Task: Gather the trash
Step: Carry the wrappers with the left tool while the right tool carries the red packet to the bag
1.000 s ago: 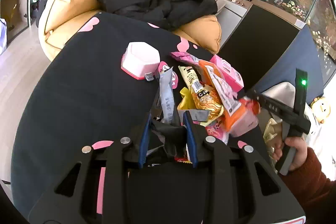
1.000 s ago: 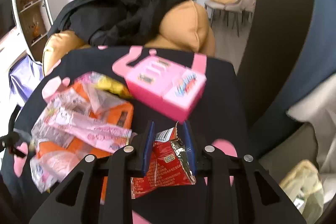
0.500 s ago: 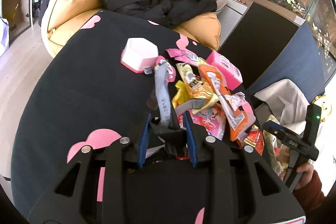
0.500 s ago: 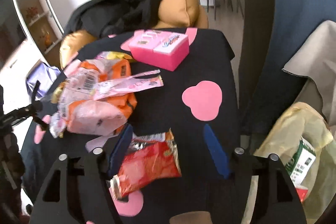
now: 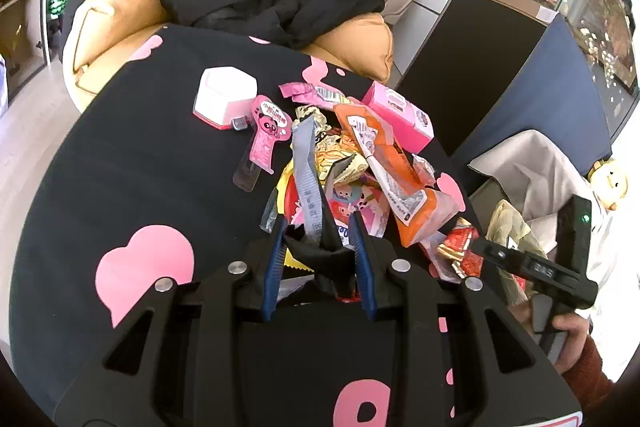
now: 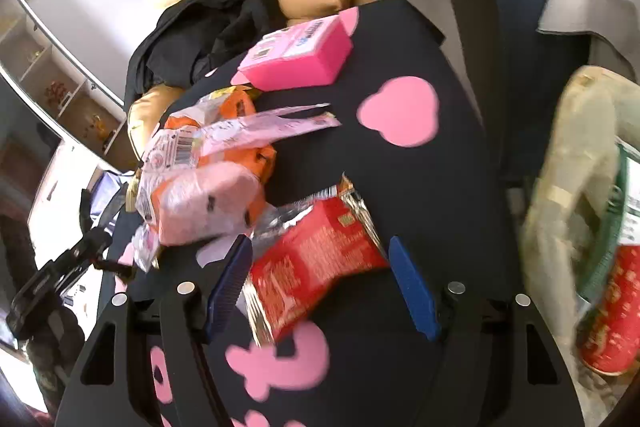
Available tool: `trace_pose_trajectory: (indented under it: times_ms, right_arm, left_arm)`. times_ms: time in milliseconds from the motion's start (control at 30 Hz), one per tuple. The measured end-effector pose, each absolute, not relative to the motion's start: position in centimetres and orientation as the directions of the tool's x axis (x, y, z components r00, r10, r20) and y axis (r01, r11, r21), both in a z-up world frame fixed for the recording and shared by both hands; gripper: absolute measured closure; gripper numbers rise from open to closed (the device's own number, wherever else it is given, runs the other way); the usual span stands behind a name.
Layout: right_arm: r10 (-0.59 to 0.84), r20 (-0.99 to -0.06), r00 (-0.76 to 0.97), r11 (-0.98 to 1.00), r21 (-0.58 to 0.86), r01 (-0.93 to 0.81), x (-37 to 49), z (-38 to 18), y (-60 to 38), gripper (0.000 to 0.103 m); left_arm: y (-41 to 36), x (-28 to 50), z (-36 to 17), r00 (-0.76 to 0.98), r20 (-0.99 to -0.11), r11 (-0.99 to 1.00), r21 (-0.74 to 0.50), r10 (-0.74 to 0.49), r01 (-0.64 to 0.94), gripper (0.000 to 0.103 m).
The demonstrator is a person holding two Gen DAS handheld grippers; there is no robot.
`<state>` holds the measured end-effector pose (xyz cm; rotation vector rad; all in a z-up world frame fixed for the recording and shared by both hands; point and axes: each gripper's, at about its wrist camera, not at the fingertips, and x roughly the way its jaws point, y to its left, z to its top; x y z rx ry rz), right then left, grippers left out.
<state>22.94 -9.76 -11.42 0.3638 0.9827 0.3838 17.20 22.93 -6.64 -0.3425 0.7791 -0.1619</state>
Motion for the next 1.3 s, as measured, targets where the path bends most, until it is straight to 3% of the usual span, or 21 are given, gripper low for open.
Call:
trace_pose_trajectory:
  times_ms: [100,167,200,233,400,900,1300]
  right_arm:
    - [0.435,-0.749,0.500,0.898,0.404,-0.176,23.9,-11.7,-7.9,0.036]
    - [0.363,-0.767,0.528,0.931,0.284,-0.227,23.9,-11.8,-6.3,0.036]
    - [0.338,-0.772,0.539,0.939,0.240,-0.246,23.8,-11.8,-5.9,0.041]
    - [0.321,-0.774,0.545,0.942,0.204,-0.265,23.6,-11.8,-5.5,0.052]
    - [0.364,-0.748,0.555,0.925,0.217,-0.313,22.5,-10.5,-6.3,0.062]
    - [0.339,-0.609,0.717,0.929,0.098,-0.356,16.5,-2.1,-9.5,0.063]
    - [0.282,-0.499,0.820,0.955,0.059,-0.292,12.0,1.3,-16.5,0.063]
  left_arm:
    - [23.1,16.7,-6.2,0.713,-0.651,0.933,-0.360,-0.258,0.008,0.074]
    - [23.1,16.4,-6.1,0.718,-0.647,0.933,-0.361,-0.258,0.010,0.074]
    - [23.1,16.3,-6.0,0.719,-0.646,0.933,-0.360,-0.257,0.011,0.074]
    - [23.1,16.1,-6.0,0.719,-0.646,0.933,-0.359,-0.257,0.011,0.074]
    - [23.2,15.9,-6.4,0.714,-0.652,0.931,-0.365,-0.257,0.002,0.074]
    - [19.6,13.7,-1.5,0.774,-0.568,0.941,-0.320,-0.280,0.106,0.074]
    - [10.2,13.7,3.4,0.781,-0.502,0.927,-0.247,-0.371,0.282,0.074]
